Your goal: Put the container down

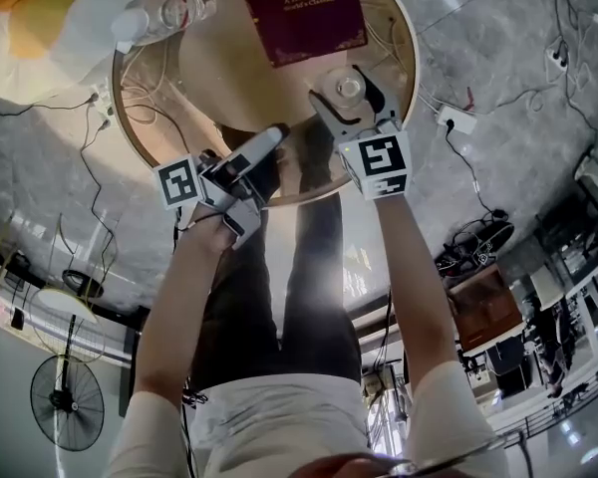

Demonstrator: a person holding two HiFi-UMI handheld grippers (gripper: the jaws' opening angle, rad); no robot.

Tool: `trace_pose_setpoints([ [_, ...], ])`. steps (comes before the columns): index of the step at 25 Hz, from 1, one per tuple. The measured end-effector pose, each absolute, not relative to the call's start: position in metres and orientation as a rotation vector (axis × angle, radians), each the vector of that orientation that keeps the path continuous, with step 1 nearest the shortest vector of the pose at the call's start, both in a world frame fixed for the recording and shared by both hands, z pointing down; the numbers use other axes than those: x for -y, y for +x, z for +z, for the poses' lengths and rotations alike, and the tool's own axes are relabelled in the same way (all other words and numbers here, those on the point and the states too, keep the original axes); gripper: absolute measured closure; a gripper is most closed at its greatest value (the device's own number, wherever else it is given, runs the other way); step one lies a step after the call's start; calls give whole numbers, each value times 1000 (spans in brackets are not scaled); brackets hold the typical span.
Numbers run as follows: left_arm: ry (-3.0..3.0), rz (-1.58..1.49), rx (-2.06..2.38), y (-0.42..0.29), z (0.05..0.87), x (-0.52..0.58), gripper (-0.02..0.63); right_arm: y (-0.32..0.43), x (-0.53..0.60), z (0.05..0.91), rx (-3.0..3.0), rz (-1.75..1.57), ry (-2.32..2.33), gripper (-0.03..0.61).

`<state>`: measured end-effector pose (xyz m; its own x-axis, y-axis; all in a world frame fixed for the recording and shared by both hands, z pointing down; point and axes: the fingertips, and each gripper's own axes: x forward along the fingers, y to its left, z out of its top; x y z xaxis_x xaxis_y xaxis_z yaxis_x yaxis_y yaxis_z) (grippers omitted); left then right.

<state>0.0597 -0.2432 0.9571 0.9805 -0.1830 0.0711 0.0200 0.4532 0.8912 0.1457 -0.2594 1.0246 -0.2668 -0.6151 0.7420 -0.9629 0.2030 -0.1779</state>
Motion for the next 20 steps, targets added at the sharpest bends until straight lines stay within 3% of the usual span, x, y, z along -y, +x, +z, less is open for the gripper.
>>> trace_pose_setpoints([
  [20,1097,-131,156,47,971,239,304,149,258,1049,1889,830,1516,245],
])
